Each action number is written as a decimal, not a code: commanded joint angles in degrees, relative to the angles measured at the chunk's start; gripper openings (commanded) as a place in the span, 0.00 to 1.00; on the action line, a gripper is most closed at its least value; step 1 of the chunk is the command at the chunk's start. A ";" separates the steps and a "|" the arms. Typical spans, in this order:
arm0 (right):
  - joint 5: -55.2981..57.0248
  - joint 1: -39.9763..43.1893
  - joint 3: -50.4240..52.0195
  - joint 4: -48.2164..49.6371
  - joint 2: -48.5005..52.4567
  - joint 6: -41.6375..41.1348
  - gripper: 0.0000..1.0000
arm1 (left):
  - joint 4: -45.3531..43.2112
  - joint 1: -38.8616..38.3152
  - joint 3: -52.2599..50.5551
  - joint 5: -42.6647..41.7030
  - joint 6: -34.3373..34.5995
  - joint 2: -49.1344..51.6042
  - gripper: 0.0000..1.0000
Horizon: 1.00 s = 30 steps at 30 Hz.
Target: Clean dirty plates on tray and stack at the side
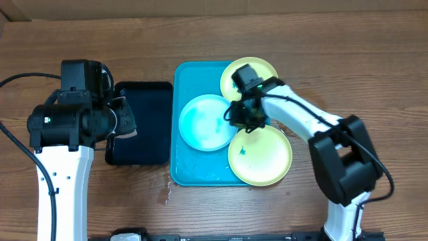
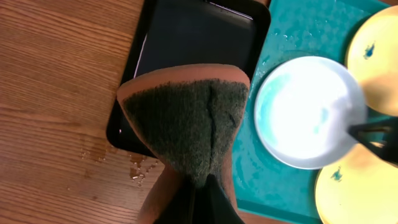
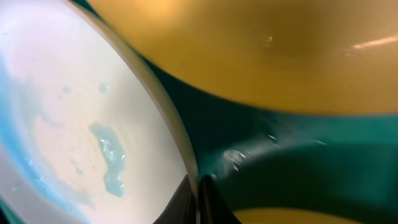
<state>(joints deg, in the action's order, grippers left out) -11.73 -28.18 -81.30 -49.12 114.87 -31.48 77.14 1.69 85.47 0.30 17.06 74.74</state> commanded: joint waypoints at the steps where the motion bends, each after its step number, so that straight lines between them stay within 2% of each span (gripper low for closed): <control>1: 0.07 1.66 -0.20 -0.90 -6.49 -0.02 0.04 | -0.48 -0.22 0.81 1.27 1.18 -0.59 0.04; 9: -0.39 0.79 -1.44 -1.03 -10.14 -0.11 0.04 | -0.44 -0.22 0.81 1.44 1.18 -0.59 0.04; 16: 1.25 -5.75 -1.44 8.55 -10.12 -3.52 0.04 | -0.37 -0.22 0.81 1.44 0.94 -0.59 0.04; 26: 18.71 -19.32 -1.44 22.34 -9.16 -4.59 0.04 | 2.19 -0.22 0.81 5.09 1.44 -0.59 0.04; 30: 25.55 -23.78 -1.44 28.09 -7.26 -4.57 0.04 | 3.93 -0.22 0.81 9.09 4.07 -0.59 0.04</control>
<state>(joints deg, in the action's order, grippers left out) 5.48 -49.65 -81.34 -23.51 106.37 -35.38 80.42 1.69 85.47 4.82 18.37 74.74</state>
